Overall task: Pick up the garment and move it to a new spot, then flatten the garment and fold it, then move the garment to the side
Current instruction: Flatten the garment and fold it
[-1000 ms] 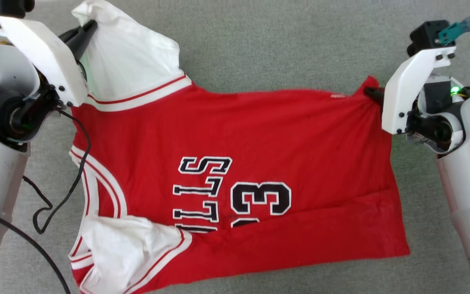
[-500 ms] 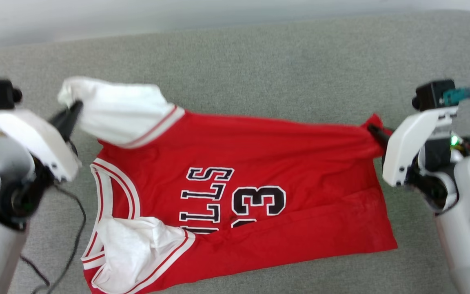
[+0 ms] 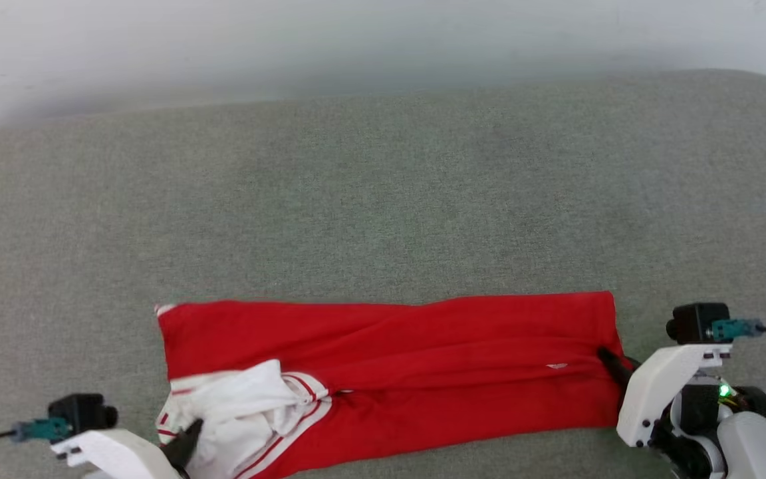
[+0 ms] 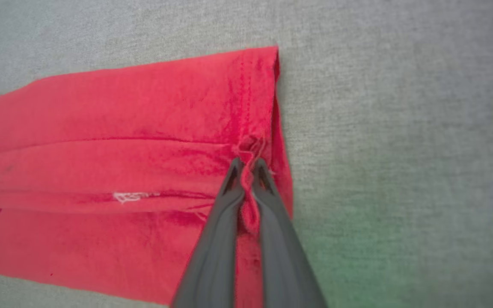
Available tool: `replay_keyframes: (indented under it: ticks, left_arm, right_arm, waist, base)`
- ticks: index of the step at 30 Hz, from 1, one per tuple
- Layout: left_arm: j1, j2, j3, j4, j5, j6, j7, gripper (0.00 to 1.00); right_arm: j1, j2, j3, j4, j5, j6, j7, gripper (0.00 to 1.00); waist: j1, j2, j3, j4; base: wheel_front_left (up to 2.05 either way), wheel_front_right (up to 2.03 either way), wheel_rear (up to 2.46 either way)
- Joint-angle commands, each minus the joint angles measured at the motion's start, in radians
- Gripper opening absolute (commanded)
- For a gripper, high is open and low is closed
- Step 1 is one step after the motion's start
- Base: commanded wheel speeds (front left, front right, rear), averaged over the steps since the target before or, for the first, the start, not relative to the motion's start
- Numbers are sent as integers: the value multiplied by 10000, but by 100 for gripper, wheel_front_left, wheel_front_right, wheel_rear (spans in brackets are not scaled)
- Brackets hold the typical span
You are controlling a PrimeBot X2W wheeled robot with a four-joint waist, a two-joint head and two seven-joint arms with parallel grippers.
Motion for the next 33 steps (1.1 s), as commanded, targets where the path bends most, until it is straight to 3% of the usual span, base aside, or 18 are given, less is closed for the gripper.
replay_keyframes:
  ticks: [1, 2, 8, 13, 19, 26, 28, 33]
  left_arm:
    - [170, -151, -165, 144, -80, -105, 92, 90]
    - [164, -221, -201, 200, -84, -162, 36, 100]
    - [-179, -427, -186, 175, 537, -350, -979, 100]
    - [-424, -468, 146, -97, 1306, -44, -2286, 100]
    - [-683, -438, 62, -655, 2257, 144, -3263, 100]
    - [-1065, -724, -154, -1543, 3776, 649, -4353, 100]
    - [-1079, -944, -128, -1884, 4276, 809, -4530, 100]
    - [-1033, -1255, -164, -2321, 4987, 788, -4636, 100]
  right_arm:
    - [297, 123, 5, 50, -112, -7, -192, 100]
    - [388, 194, 25, 67, -102, -7, -264, 100]
    - [556, 431, -154, -543, -23, -6, -1355, 100]
    - [789, 399, -435, -1497, 97, -7, -1826, 100]
    - [923, 93, -1142, -2185, 55, -6, -1023, 100]
    - [1096, -368, -2122, -2998, -206, -6, 1248, 100]
    - [1189, -388, -2184, -3366, -286, -6, 2169, 100]
    - [1228, -117, -2085, -3344, -312, -6, 2896, 100]
  waist:
    - [1, 0, -23, 20]
    - [1, 0, -34, 12]
    - [1, 0, -179, -52]
    - [1, 0, -359, -118]
    - [1, 0, -487, -117]
    - [1, 0, -422, 138]
    - [1, 0, -285, 308]
    - [1, 0, 48, 635]
  base:
    - [0, 0, 0]
    - [0, 0, 0]
    - [0, 0, 0]
    - [0, 0, 0]
    - [0, 0, 0]
    - [0, 0, 0]
    - [0, 0, 0]
    - [0, 0, 0]
